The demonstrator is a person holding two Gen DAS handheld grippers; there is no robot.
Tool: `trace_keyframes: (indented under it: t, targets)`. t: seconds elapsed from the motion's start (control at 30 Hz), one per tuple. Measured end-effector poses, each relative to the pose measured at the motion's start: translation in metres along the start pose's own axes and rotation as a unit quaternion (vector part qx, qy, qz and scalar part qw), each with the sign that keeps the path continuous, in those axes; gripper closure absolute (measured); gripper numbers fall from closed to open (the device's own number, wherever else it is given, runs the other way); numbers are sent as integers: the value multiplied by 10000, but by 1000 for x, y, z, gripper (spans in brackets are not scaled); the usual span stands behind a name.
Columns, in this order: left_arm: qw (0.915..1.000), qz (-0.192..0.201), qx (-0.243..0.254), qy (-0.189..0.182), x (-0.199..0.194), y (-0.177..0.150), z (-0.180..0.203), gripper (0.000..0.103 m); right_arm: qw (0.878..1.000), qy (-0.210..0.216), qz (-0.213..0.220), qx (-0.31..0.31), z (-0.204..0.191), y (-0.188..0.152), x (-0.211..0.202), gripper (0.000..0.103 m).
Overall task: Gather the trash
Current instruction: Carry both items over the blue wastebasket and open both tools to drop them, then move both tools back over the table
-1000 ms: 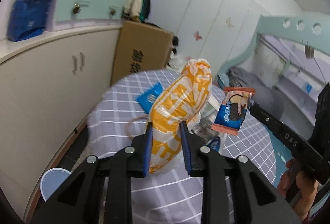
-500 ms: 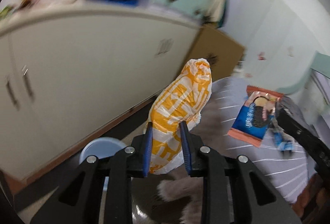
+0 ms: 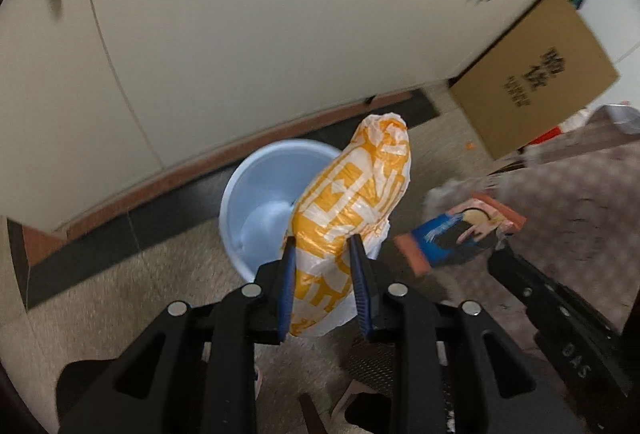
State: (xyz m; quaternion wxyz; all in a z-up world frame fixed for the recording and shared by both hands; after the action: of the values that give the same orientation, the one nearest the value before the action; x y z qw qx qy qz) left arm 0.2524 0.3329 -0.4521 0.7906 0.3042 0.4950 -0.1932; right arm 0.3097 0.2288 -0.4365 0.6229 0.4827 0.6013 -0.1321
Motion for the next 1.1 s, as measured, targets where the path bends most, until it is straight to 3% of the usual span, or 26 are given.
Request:
trace_keyframes:
  t: [0.17,0.23,0.3,0.7,0.93,1.03,1.1]
  targets:
    - [9987,-378,-288,195,52,-10,-34,78,9986,369,-213,314,3,1,54,88]
    - [9980,-467,-355,227,65,-16,-44,78,9966,617,-241,483,-2,8,78,79]
    - [9974,-539,-396,271,75,-16,-48,78,9957,624,-306,610,8,5,87,41]
    - [9965,-680,-420,255,93,-13,-48,77,9985,-38,-222,507,26,-8,73,38]
    - [9983,-516,-270,100,74,-3,-25,75,9973,-312,71,660,37,-2,42,35]
    - [9992,-329,-244,16,57,4,-15,71,9961,-289,175,814,40,1,27,34]
    - [9997,-124,-209,-16,44,10,-10,56,9954,-234,265,894,40,3,16,33]
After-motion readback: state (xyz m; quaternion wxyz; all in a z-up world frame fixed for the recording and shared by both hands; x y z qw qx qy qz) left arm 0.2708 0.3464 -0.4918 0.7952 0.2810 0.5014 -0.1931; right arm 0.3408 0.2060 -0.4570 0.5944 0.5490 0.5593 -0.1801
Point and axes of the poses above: each gripper's, at about its wrist camera, not at the fingertips, and x roughly the way its jaws point, z to its right, y to its top, the point moved 7 cm from there along x, roughly the way its jaws point, and after that the axes turned 5 degrees about -x, right-handed, at the moved point
